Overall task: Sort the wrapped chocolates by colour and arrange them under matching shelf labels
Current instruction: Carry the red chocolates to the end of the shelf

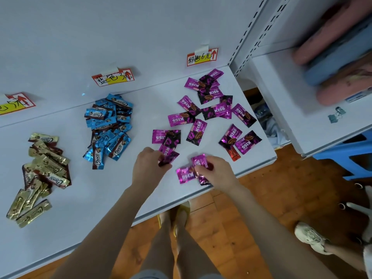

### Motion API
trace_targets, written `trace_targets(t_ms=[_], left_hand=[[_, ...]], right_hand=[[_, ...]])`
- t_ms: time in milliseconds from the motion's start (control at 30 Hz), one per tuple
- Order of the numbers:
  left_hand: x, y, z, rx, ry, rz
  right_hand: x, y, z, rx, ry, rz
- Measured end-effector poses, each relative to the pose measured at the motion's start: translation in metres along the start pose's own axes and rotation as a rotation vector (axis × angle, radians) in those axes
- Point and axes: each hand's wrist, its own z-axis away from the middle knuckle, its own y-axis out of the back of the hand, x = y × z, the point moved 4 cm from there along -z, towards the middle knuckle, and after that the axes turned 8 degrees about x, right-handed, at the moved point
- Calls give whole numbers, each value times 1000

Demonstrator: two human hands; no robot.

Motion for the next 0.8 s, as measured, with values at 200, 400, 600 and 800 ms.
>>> trace_targets(t_ms=[200, 400, 600, 800], left_hand=[[12, -10, -14, -25, -28, -61], [39, -21, -39, 20, -16, 5], [74, -33, -70, 98, 92, 122], [104, -43, -86, 181, 162, 118]], right_hand=[[0, 57, -21, 205, -68, -176], [16, 98, -55, 345, -49, -146], [32, 122, -104, 308, 11, -108], [32, 118, -150, 140, 77, -69]])
